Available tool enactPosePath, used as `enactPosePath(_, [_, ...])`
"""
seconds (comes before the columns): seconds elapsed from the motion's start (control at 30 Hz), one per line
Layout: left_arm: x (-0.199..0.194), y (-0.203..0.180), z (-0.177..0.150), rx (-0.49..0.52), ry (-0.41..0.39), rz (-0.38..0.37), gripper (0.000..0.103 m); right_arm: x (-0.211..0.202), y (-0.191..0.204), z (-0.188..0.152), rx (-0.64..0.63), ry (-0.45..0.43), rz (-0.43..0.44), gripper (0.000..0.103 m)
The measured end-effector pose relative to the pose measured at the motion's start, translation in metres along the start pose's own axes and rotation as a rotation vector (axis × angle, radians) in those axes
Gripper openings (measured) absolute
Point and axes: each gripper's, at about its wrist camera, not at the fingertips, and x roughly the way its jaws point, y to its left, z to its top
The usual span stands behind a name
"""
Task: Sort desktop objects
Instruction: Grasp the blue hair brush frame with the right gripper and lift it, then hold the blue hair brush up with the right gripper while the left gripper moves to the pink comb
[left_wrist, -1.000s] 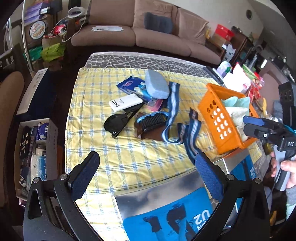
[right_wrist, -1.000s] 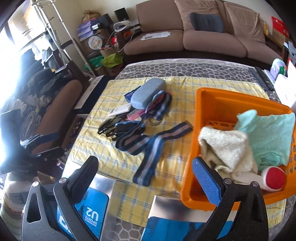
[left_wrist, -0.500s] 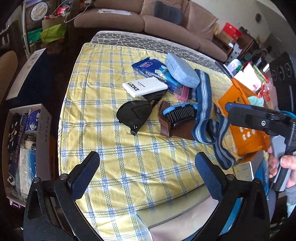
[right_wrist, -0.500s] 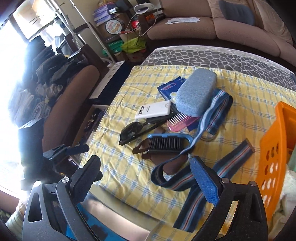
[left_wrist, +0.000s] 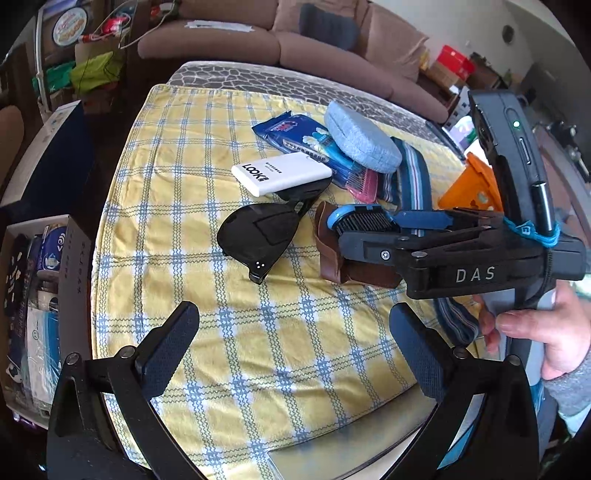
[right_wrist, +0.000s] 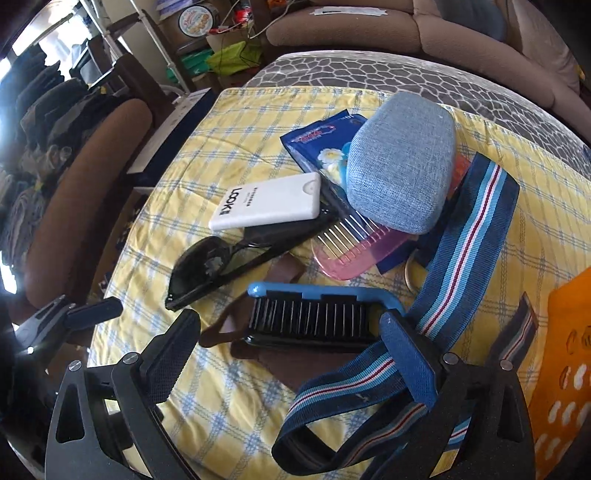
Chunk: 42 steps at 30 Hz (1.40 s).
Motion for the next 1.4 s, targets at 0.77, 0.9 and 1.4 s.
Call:
enactPosePath(0.77, [-0.004,0.002,0.003,-0.017,-0.008,-0.034,0.103,0.005,-0.021,-0.002,0.043,0.015,-0.009,0.092])
enactPosePath(0.9, [-0.006,-0.002,0.004,0.000,-0.020,-0.036,0.103,-0.025,-0.026,-0.001,0.087,-0.038,0.082,0.092])
enactPosePath(1.4, [0.047,-0.081,0.085,0.239,0.083,-0.032,0.101,-0.130,-0.074,0.013,0.201,-0.159,0.256,0.092])
